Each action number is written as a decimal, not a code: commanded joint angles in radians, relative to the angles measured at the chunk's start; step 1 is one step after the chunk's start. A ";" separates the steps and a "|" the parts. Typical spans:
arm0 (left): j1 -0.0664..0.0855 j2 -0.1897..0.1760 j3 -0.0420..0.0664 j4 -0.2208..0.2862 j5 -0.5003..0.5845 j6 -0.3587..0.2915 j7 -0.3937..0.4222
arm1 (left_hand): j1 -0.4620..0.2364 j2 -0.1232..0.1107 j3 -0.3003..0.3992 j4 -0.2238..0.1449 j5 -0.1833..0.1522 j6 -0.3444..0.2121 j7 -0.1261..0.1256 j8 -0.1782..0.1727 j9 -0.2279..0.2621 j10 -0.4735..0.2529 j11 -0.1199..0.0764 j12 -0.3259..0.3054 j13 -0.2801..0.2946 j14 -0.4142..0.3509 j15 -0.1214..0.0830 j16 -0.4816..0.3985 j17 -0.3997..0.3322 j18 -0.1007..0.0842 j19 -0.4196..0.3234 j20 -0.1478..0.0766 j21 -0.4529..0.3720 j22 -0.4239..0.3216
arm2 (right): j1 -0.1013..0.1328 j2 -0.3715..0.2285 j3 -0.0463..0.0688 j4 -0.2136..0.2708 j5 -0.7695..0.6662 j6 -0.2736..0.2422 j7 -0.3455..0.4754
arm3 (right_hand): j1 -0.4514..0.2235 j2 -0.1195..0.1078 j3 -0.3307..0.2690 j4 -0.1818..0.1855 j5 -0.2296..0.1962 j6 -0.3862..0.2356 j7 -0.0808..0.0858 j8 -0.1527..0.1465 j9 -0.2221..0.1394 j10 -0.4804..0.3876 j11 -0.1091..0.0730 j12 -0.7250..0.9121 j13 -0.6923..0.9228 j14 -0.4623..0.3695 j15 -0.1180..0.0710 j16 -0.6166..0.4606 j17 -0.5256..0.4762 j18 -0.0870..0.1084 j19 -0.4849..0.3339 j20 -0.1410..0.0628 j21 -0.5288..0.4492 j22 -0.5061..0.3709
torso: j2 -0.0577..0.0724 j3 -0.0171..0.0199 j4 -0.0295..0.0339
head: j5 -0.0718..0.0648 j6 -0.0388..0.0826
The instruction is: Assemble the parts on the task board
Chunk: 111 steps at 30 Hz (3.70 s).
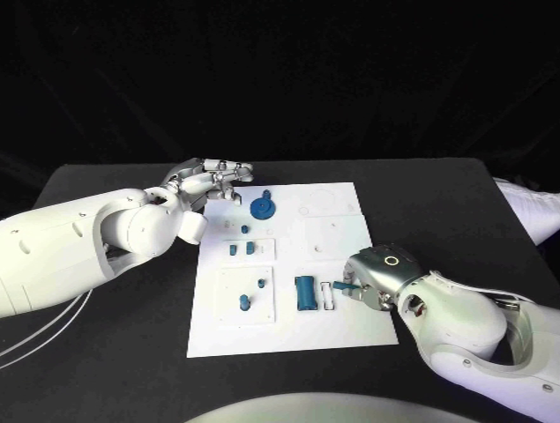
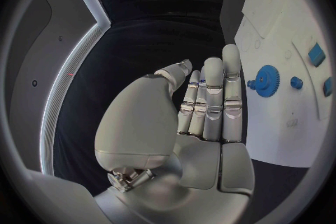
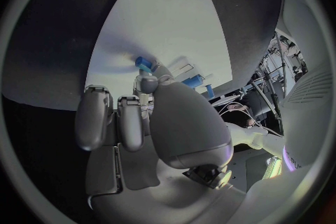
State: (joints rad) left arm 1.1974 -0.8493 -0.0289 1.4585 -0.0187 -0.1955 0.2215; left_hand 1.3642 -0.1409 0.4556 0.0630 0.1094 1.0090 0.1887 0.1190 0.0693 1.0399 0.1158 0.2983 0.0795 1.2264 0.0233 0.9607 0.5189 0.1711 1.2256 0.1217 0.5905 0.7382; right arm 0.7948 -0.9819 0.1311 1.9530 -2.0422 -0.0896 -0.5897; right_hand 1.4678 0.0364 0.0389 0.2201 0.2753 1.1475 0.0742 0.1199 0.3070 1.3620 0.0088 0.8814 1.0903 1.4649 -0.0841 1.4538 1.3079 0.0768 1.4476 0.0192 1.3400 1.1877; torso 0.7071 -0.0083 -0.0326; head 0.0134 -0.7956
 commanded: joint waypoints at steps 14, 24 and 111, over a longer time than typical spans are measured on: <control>0.001 -0.004 0.001 0.006 -0.006 0.015 0.002 | 0.004 0.011 -0.005 -0.001 -0.001 -0.010 0.000 0.006 -0.001 -0.007 -0.002 0.004 -0.001 -0.004 0.001 0.006 -0.001 0.011 0.006 0.000 -0.006 -0.001 | -0.008 -0.035 0.000 0.016 0.398 -0.242 -0.022 | -0.114 -0.068 0.197 -0.050 0.047 0.035 -0.025 0.008 0.025 0.056 -0.038 0.022 0.056 0.080 -0.011 0.018 0.130 -0.005 0.012 -0.009 0.018 0.023 | 0.000 -0.0013 -0.0013 | -0.001 -0.003; 0.001 -0.006 0.001 0.008 -0.006 0.015 0.001 | 0.004 0.011 -0.005 -0.001 -0.001 -0.010 0.000 0.006 -0.001 -0.007 -0.002 0.004 -0.001 -0.004 0.001 0.006 -0.001 0.011 0.006 0.000 -0.006 -0.001 | -0.007 -0.036 0.001 0.024 0.529 -0.293 -0.026 | -0.145 -0.088 0.225 -0.049 0.081 0.036 -0.025 0.009 0.029 0.058 -0.038 0.021 0.060 0.080 -0.011 0.018 0.131 -0.005 0.011 -0.009 0.019 0.024 | 0.000 0.0000 0.0003 | -0.002 -0.004; 0.001 0.001 0.001 0.006 -0.018 0.029 -0.013 | 0.006 0.013 -0.006 -0.003 0.000 -0.011 0.001 0.008 -0.001 -0.008 -0.001 0.006 -0.002 -0.004 0.001 0.008 -0.003 0.011 0.007 0.000 -0.007 -0.002 | 0.006 0.020 0.000 -0.025 0.516 -0.208 -0.019 | -0.148 -0.099 0.075 -0.080 -0.151 0.043 -0.025 0.001 0.046 0.053 -0.037 0.009 0.078 0.078 -0.009 0.007 0.121 -0.002 0.004 -0.006 0.007 0.013 | 0.001 0.0004 -0.0005 | -0.004 -0.005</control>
State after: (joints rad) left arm 1.1976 -0.8506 -0.0289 1.4643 -0.0326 -0.1861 0.2051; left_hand 1.3683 -0.1367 0.4528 0.0601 0.1094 1.0053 0.1924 0.1231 0.0693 1.0399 0.1158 0.2983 0.0786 1.2263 0.0233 0.9649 0.5165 0.1711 1.2255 0.1217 0.5867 0.7366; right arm 0.8024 -0.9648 0.1318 1.9326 -1.4808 -0.3189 -0.6165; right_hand 1.3102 -0.0627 0.1149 0.1461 0.1295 1.1941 0.0456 0.1251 0.3510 1.4202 -0.0249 0.8935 1.1681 1.4684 -0.0876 1.4679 1.3078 0.0767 1.4537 0.0130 1.3499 1.2013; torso 0.7073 -0.0077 -0.0340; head 0.0089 -0.8001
